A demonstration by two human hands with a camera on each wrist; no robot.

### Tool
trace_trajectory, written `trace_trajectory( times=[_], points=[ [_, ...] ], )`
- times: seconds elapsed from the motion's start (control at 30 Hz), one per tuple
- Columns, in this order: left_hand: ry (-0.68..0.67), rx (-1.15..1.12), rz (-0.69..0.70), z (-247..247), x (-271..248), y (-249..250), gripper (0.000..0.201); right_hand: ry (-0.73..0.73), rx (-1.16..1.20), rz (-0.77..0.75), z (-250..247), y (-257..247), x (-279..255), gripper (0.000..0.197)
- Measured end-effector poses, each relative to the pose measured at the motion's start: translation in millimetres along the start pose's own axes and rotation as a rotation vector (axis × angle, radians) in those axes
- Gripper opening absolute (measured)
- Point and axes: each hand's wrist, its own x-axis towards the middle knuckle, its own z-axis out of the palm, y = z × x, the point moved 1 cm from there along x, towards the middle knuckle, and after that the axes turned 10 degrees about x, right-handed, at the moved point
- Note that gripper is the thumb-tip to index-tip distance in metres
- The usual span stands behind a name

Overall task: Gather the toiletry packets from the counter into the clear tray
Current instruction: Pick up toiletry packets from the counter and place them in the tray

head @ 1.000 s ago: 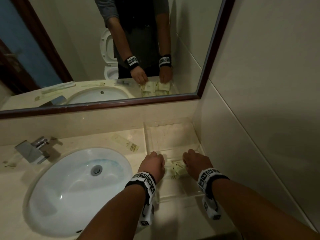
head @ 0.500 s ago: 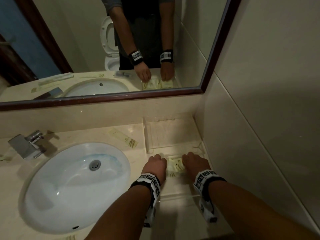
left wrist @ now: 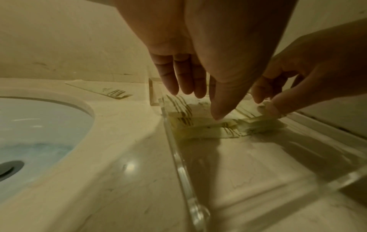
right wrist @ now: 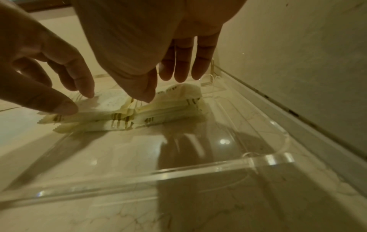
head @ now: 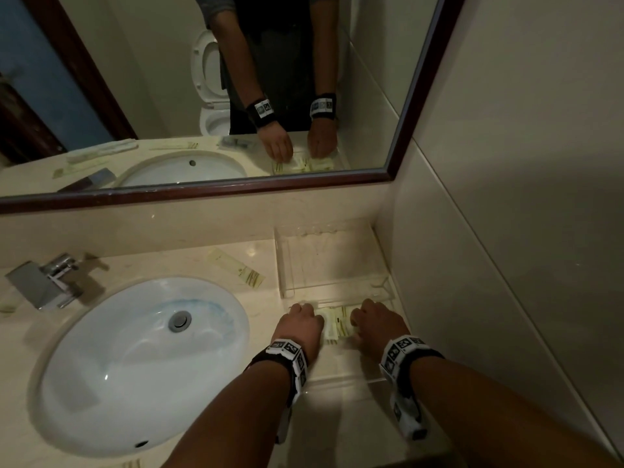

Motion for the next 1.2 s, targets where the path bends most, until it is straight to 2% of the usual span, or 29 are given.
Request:
trace_trajectory(
  times=[0.23, 0.4, 0.57, 0.83, 1.07, 1.2],
  points=[
    [-0.062, -0.044, 0.038, -5.8, 6.3, 10.3, 0.043, 0.004, 0.018, 0.024, 1.7, 2.1, -3.2, 0.038],
    [-0.095, -0.047, 0.024, -4.7, 13.5, 12.2, 0.043, -0.118, 0.105, 0.032, 8.8, 6.8, -2.6, 0.056],
    [-0.112, -0.051, -0.001, -3.0, 16.3, 13.5, 0.04, -0.201, 0.077, 0.029, 10.3, 9.8, -1.8, 0.065],
    [-0.156, -0.066, 0.011, -1.9, 16.2, 9.9, 0.039, -0.263, 0.02, -0.019, 3.3, 7.1, -8.1, 0.069],
    [-0.066, -0.136, -0.009, -15.3, 6.4, -1.3, 0.042, -0.234, -0.041, -0.023, -8.4, -6.4, -7.8, 0.067],
    [-0.092, -0.149, -0.029, -16.6, -2.0, -10.1, 0.043, -0.225, -0.072, -0.039, -14.3, -13.7, -7.5, 0.069]
  ],
)
